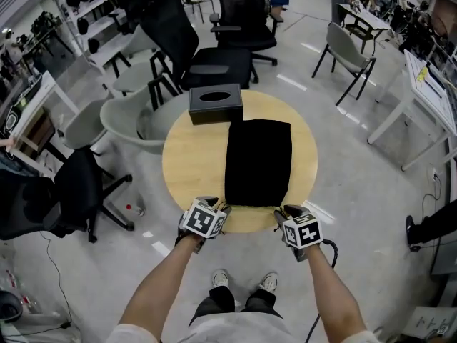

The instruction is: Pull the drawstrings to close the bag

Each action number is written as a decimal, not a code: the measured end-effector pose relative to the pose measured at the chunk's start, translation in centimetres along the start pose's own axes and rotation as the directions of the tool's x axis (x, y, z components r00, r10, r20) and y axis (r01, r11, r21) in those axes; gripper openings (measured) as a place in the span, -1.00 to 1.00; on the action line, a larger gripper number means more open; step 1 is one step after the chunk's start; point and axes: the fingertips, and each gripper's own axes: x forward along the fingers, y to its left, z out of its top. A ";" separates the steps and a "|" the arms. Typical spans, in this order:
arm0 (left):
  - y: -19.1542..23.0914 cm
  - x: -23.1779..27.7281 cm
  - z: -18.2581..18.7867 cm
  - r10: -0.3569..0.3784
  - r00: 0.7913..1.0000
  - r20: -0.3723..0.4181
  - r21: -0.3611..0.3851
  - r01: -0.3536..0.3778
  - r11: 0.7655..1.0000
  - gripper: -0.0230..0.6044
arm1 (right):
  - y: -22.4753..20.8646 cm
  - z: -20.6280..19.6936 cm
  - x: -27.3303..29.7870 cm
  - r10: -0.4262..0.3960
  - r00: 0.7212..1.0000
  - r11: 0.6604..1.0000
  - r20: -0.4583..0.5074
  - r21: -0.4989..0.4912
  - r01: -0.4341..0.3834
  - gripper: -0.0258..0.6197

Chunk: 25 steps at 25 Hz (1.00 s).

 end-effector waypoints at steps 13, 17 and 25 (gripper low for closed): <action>0.5 1.2 -1.6 0.024 0.998 -0.065 0.016 -0.023 1.000 -0.52 | -0.4 -0.2 0.3 -0.014 1.000 1.000 -0.010 0.003 0.014 -0.60; 0.6 1.1 -1.6 0.045 0.996 -0.079 0.034 -0.043 0.999 -0.62 | -0.6 -0.2 0.2 -0.026 1.000 1.000 -0.012 0.001 0.026 -0.69; -0.1 1.3 -1.6 0.040 0.996 -0.076 0.051 -0.036 0.998 -0.89 | -0.8 -0.4 0.1 -0.035 0.999 0.999 -0.015 -0.004 0.035 -0.90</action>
